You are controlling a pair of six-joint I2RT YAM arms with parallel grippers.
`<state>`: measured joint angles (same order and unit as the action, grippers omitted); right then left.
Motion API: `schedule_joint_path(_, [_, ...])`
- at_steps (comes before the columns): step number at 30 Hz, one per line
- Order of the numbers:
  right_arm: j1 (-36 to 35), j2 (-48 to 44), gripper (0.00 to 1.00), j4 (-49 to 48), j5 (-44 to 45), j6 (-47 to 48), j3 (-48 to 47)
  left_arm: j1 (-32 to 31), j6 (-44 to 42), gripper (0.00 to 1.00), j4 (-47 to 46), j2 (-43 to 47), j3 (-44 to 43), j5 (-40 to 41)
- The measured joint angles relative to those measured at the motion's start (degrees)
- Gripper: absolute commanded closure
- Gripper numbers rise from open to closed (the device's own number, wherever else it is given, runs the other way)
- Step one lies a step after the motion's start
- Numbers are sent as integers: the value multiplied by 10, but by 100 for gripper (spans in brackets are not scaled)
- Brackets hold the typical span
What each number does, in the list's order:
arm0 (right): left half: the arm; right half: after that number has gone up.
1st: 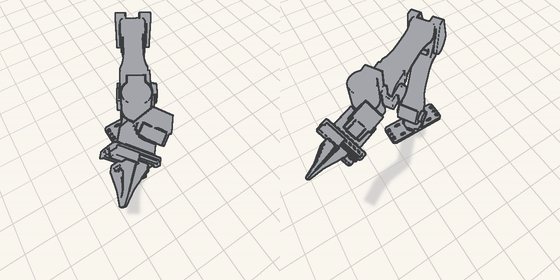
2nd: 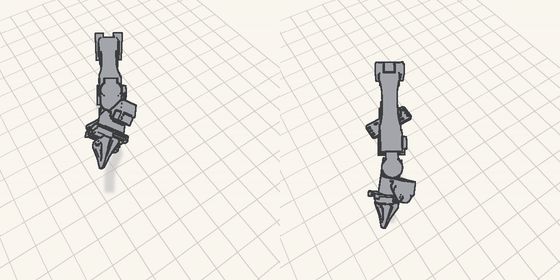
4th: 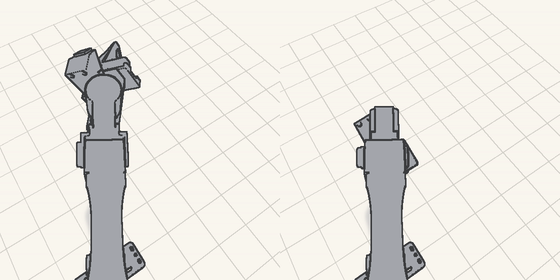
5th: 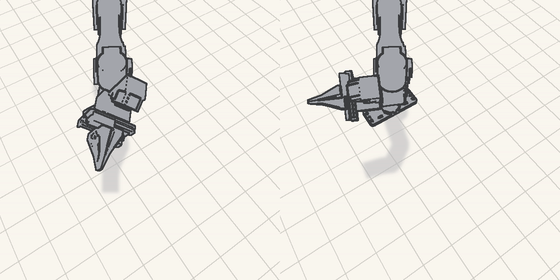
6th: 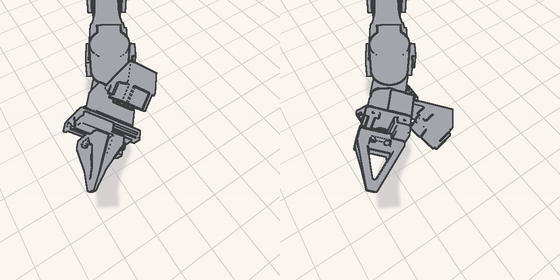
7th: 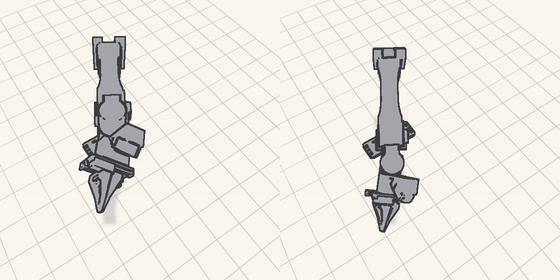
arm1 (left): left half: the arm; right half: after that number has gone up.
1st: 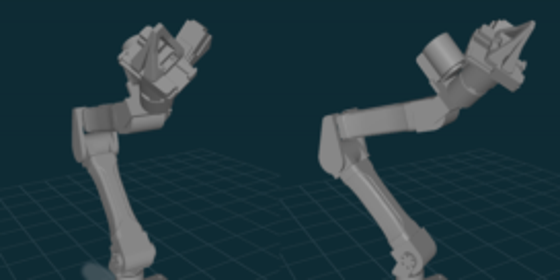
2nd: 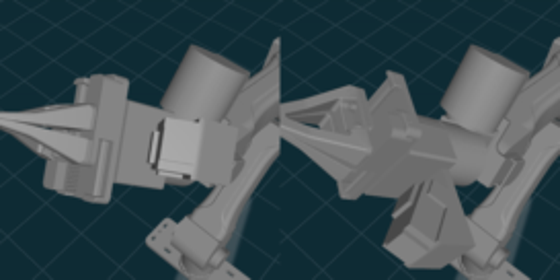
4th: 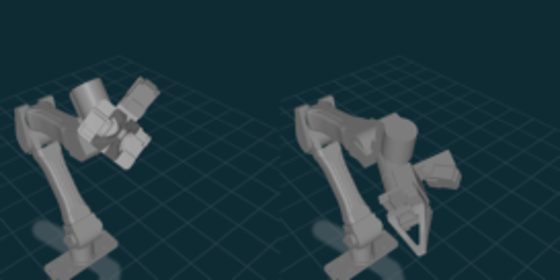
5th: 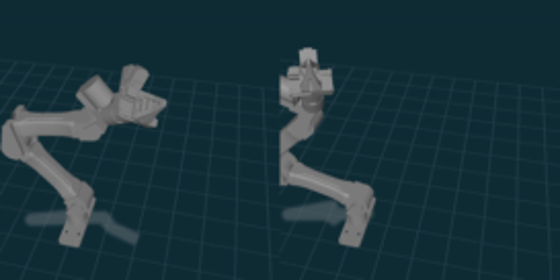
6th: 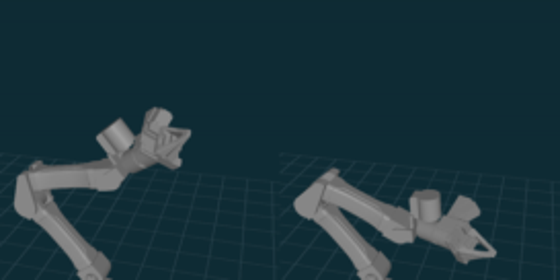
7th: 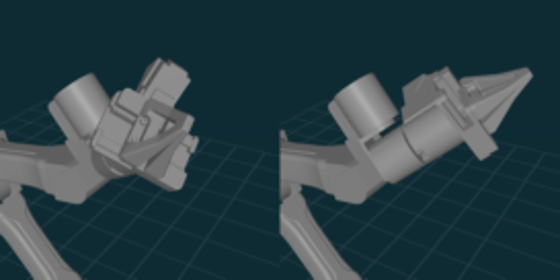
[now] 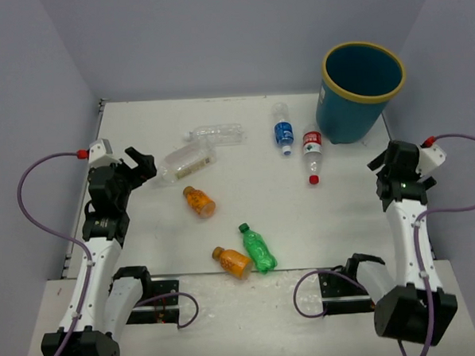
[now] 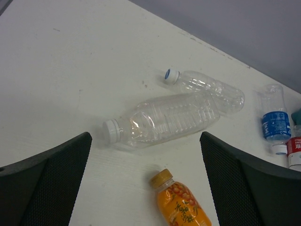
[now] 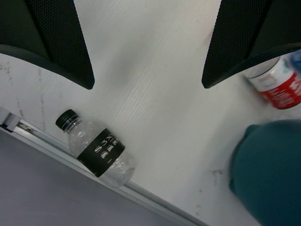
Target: Put the plastic bottles in the bin
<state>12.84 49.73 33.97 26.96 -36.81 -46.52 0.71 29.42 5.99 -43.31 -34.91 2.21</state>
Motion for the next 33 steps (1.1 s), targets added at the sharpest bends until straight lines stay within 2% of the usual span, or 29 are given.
schedule_joint_path(5, [48, 141, 1, -15, 17, 11, -22, 0, -2, 0, -10, -26, 0, 15])
schedule_joint_path(13, [143, 301, 1, -49, -2, 36, -74, 0, -17, 0, -37, -43, 0, 35])
schedule_joint_path(20, [149, 399, 1, -87, 10, 92, -134, 0, -27, 0, -47, -55, 0, 68])
schedule_joint_path(30, [156, 479, 2, -93, -12, 142, -150, 0, -35, 0, -48, -70, 0, 86])
schedule_joint_path(31, [158, 486, 7, -92, -14, 144, -152, 0, -35, 0, -48, -70, 0, 87])
schedule_joint_path(33, [163, 492, 23, -91, -17, 148, -154, 0, -35, 0, -48, -70, 0, 88])
